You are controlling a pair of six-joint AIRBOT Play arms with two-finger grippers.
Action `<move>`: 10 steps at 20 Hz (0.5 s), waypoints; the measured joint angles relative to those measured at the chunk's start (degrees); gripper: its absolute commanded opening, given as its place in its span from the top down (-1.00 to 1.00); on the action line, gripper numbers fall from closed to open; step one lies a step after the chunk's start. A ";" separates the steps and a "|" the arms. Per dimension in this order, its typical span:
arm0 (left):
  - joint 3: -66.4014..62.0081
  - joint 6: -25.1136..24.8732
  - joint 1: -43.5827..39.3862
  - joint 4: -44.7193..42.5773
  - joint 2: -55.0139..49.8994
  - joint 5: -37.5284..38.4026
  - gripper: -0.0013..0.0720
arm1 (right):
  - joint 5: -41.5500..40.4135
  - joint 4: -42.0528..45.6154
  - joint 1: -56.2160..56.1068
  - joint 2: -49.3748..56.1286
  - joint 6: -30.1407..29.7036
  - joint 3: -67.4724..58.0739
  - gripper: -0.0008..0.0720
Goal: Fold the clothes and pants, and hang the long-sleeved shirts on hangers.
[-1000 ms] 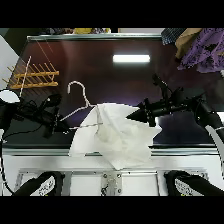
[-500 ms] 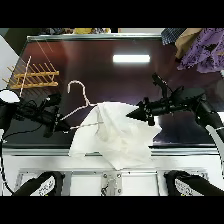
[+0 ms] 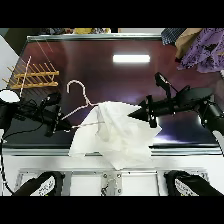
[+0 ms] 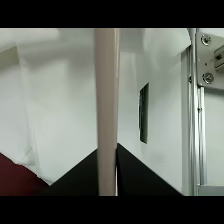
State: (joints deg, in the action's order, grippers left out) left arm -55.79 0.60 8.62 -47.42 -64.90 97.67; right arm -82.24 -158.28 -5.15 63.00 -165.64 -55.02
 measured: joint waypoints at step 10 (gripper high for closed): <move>0.00 0.20 0.00 0.04 0.07 -0.17 0.89 | -1.73 1.01 -0.17 -6.16 -0.02 -0.31 0.94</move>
State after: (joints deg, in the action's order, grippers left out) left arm -55.79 0.80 8.62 -47.37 -64.84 97.49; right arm -83.96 -157.27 -5.32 56.84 -165.66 -55.33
